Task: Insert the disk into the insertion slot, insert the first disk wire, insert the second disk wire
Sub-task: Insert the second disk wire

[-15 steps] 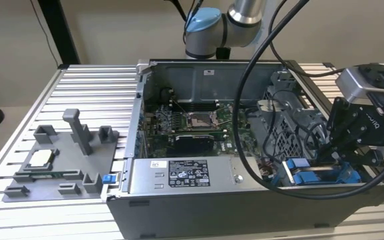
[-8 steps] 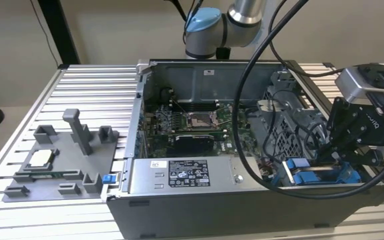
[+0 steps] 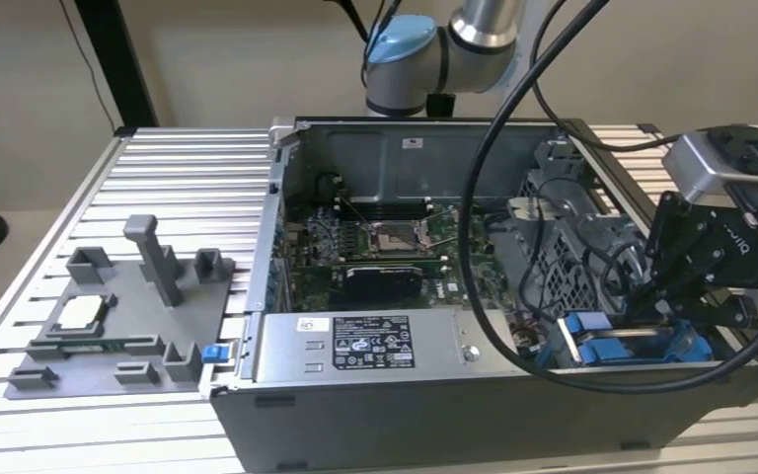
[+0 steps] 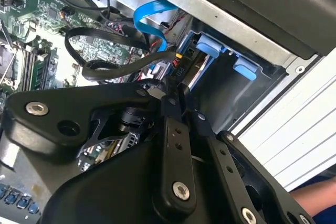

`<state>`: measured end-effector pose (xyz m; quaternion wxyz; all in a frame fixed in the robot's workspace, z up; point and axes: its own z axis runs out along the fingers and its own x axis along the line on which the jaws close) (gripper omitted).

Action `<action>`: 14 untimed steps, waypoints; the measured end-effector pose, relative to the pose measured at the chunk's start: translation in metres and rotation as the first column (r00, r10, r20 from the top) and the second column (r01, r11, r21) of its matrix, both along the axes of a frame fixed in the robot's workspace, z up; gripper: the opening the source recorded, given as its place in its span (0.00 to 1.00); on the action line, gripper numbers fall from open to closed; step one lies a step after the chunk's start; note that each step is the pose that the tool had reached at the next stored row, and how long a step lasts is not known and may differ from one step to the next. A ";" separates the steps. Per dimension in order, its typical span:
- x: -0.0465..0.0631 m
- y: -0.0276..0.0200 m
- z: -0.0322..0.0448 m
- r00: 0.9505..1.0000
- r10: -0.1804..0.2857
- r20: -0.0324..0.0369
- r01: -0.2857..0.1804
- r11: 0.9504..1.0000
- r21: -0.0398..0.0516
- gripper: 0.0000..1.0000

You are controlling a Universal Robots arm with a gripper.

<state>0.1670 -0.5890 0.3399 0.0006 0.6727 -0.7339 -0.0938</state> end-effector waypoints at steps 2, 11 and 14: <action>0.000 0.0000 0.0036 1.000 0.000 0.000 0.000 1.000 0.000 0.00; 0.000 0.0005 0.0033 1.000 0.000 0.009 0.000 1.000 -0.001 0.00; 0.000 -0.0003 0.0032 1.000 0.000 0.009 0.000 1.000 -0.001 0.00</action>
